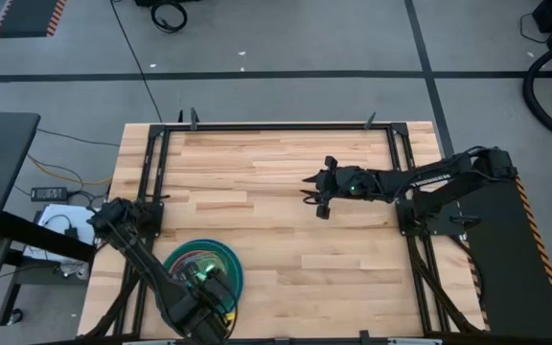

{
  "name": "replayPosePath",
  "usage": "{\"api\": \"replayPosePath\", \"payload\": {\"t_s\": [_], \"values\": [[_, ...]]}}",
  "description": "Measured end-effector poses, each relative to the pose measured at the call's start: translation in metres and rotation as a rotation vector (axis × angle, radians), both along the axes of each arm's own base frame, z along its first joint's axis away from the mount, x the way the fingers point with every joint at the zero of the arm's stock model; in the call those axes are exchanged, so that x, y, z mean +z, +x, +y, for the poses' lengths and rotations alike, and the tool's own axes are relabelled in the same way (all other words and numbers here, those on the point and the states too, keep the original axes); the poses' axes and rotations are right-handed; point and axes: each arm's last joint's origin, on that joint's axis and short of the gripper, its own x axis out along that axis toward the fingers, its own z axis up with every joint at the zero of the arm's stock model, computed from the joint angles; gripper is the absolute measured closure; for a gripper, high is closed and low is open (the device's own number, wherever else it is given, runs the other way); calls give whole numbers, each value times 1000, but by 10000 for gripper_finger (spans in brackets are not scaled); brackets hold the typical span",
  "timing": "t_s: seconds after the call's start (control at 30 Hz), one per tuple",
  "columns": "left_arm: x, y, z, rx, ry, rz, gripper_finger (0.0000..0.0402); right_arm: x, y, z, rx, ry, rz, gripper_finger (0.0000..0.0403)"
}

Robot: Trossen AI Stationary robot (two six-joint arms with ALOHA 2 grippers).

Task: Stack plastic plates
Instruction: Stack the light green plate on top of the blue plate

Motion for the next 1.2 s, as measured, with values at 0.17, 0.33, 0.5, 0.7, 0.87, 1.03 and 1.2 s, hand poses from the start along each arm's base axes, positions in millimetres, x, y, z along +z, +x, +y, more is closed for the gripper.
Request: {"api": "replayPosePath", "payload": {"t_s": [0.17,0.33,0.5,0.7,0.87,1.03,1.2], "values": [[0,-8,-5,54,-40,49,398,-5,5,-5,10,2,-4,250],[-1,-12,-8,97,-70,76,398,-8,7,-8,13,0,-6,250],[-1,-13,-9,115,-97,113,398,-8,7,-8,16,-3,-6,250],[-1,-14,-8,117,-94,125,398,-8,7,-8,16,-3,-5,250],[-4,-14,-7,127,-65,140,399,-8,7,-8,16,-3,-5,250],[-17,-10,-11,123,-26,155,399,-8,7,-8,16,-3,-4,250],[-31,-5,-15,127,-4,171,392,-8,7,-8,16,-3,-5,250]]}}
